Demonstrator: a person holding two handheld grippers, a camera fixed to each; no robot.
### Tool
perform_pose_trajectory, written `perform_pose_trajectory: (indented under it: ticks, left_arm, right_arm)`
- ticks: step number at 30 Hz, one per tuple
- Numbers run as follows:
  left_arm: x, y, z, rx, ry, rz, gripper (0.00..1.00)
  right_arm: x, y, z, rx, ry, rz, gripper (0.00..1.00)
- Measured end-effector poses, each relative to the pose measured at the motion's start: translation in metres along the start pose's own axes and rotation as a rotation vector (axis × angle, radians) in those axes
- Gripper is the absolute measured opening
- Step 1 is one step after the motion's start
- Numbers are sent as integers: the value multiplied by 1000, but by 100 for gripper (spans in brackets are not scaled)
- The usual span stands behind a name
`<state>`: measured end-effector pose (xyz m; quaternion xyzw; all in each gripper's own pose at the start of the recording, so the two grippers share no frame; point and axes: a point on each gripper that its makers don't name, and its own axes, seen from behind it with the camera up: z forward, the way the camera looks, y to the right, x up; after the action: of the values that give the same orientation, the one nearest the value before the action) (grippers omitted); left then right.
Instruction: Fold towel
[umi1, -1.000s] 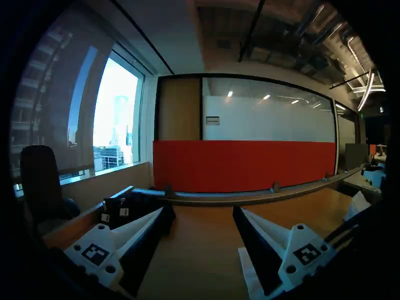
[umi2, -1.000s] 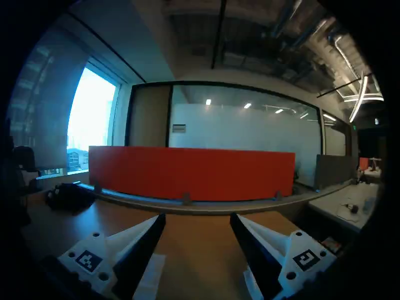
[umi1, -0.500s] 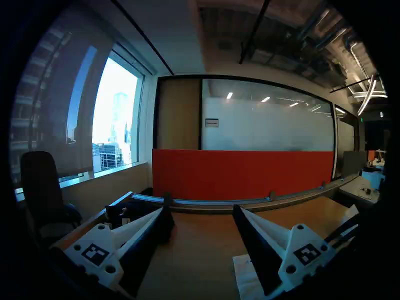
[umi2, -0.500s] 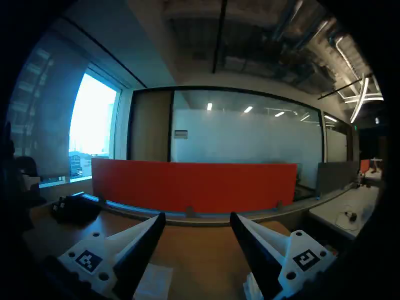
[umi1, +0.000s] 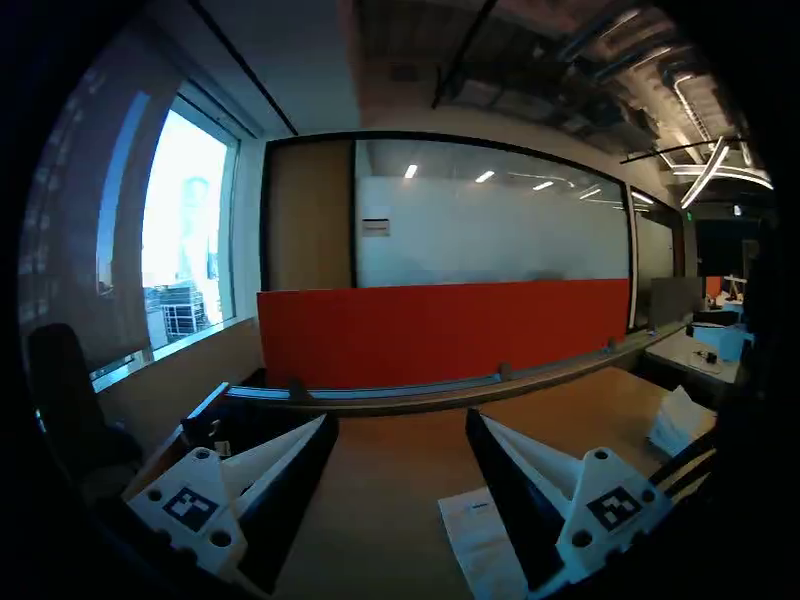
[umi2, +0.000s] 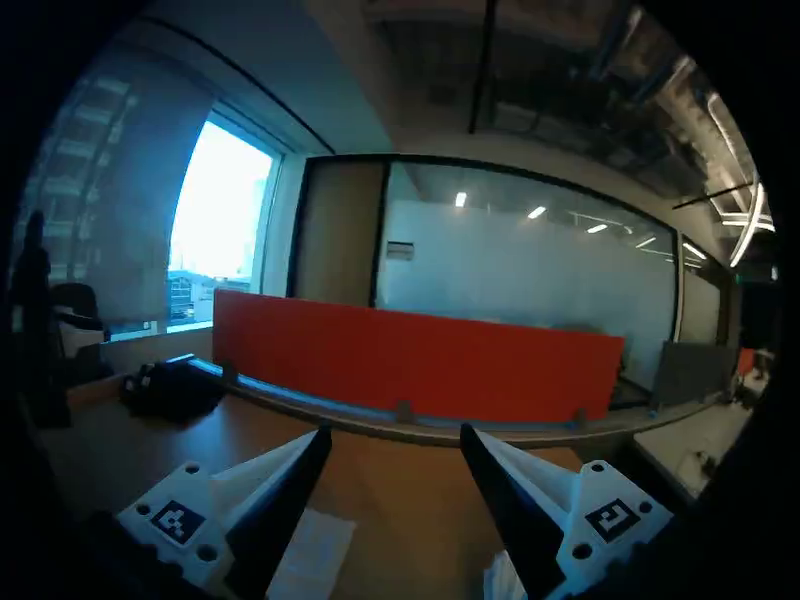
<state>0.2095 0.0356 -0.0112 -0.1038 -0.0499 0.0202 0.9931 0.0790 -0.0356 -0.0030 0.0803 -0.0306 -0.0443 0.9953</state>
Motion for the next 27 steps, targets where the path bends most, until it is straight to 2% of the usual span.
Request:
perform_pose_trajectory:
  ticks: [3,9,12,21,27]
  left_arm:
    - [2,10,1,-46,-12,20,94]
    - [1,39,2,-181,-45,32,94]
    - [-2,48,2,-221,-61,53,94]
    - [-24,65,2,-287,-116,94,94]
    - [-43,70,2,-304,-139,107,94]
  right_arm:
    - [-1,-10,1,55,-27,-22,99]
    - [-3,-31,4,161,-84,-42,100]
    - [-5,-36,7,186,-104,-55,100]
    - [-18,-47,5,243,-153,-90,100]
    - [-40,-54,2,281,-206,-98,100]
